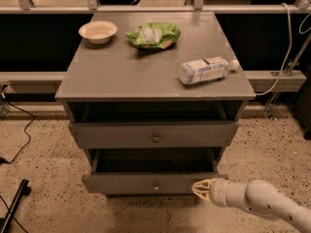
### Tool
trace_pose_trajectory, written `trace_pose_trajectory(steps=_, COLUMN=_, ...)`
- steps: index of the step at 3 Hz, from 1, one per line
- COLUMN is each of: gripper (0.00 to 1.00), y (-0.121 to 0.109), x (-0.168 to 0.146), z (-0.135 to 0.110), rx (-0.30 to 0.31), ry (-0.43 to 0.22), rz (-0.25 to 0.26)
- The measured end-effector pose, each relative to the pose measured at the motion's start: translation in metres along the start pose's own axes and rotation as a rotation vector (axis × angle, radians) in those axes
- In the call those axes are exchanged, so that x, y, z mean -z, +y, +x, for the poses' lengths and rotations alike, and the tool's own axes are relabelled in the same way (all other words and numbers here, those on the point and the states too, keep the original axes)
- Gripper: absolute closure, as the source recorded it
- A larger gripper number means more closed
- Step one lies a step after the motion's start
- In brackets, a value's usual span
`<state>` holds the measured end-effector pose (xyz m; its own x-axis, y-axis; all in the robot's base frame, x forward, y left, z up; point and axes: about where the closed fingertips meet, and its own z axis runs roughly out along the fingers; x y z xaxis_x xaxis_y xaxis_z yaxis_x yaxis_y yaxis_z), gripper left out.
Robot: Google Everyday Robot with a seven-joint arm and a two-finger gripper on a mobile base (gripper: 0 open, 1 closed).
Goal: Close middle drawer
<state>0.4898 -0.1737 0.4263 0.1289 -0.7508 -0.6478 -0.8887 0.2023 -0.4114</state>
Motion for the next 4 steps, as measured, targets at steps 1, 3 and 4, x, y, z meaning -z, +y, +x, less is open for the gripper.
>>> trace_pose_trajectory(steps=1, gripper=1.0, y=0.0, x=0.0, z=0.0, rx=0.0, ry=0.0, rz=0.0)
trace_pose_trajectory(steps=3, gripper=1.0, y=-0.017, x=-0.02, z=0.026, rx=-0.025, ry=-0.028, rz=0.082)
trace_pose_trajectory(steps=4, gripper=1.0, y=-0.038, x=-0.036, z=0.039, rx=-0.025, ry=-0.046, rz=0.14)
